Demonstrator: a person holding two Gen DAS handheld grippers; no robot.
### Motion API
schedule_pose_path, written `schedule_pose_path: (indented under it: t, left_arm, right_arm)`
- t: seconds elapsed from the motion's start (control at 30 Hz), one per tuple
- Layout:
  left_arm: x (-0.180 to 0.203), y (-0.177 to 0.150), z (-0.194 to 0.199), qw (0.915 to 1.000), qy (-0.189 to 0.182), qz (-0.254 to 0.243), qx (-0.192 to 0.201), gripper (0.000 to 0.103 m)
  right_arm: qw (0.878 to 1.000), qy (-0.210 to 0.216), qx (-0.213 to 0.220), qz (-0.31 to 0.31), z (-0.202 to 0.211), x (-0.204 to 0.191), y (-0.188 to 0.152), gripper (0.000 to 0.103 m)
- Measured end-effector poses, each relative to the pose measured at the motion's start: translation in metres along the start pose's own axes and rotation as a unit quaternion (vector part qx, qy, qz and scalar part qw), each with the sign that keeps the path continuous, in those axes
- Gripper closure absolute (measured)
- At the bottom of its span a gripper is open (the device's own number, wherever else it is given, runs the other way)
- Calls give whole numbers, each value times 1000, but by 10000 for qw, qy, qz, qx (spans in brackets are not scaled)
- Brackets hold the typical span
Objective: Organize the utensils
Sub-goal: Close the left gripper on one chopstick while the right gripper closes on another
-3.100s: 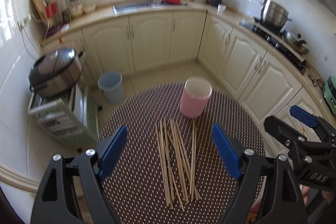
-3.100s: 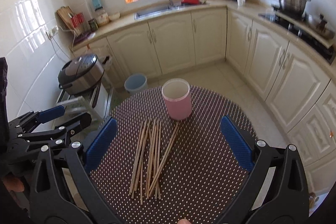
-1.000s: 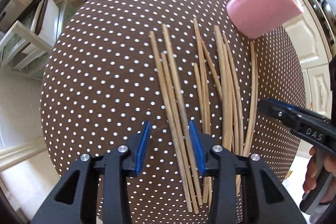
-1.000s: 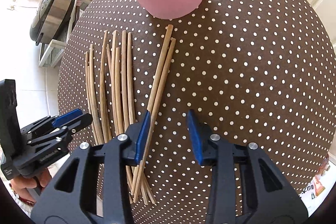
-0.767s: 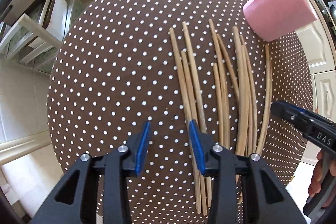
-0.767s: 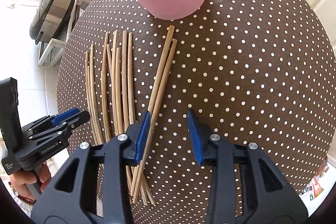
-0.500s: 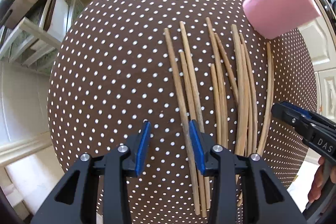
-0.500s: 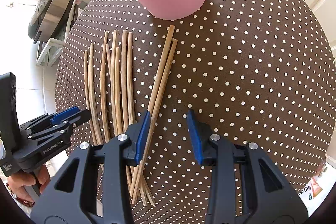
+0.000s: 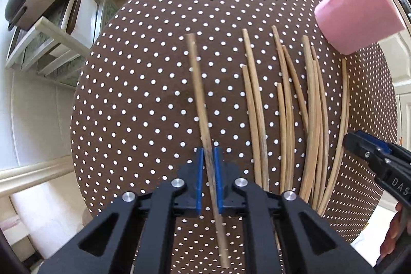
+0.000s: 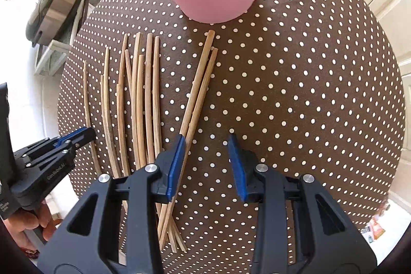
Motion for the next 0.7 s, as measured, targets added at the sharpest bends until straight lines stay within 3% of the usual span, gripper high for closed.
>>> schedule_pose_path:
  t: [0.1,0.43,0.53,0.7]
  left_arm:
    - [-2,0,-7,9999,68,-83,5,95]
    - [3,-4,-1,9996,153,-185,177,97]
    - [2,-9,2,9996,58,-119,264,97]
    - [-2,-20,10,9989,-275,-23,373,97]
  right_arm:
    - [9997,-229,-10,66,-2,0,2,80]
    - [9963,-699,-29,507,-9,-20,3,81]
    - [9946,-871,17,561,-11,-24,-2,95]
    - [9979,-520,25,388,-11,-14,-5,98]
Point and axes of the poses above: each gripper's, at about its wrist camera, not at the fingertips, and z roughly against the way its jaws point, x to its right, y to its top, the point moved 4 cm from there along -z, roughly the way its jaws point, and after that the axes turned 2 degrees about y, right-handed, at the moved point
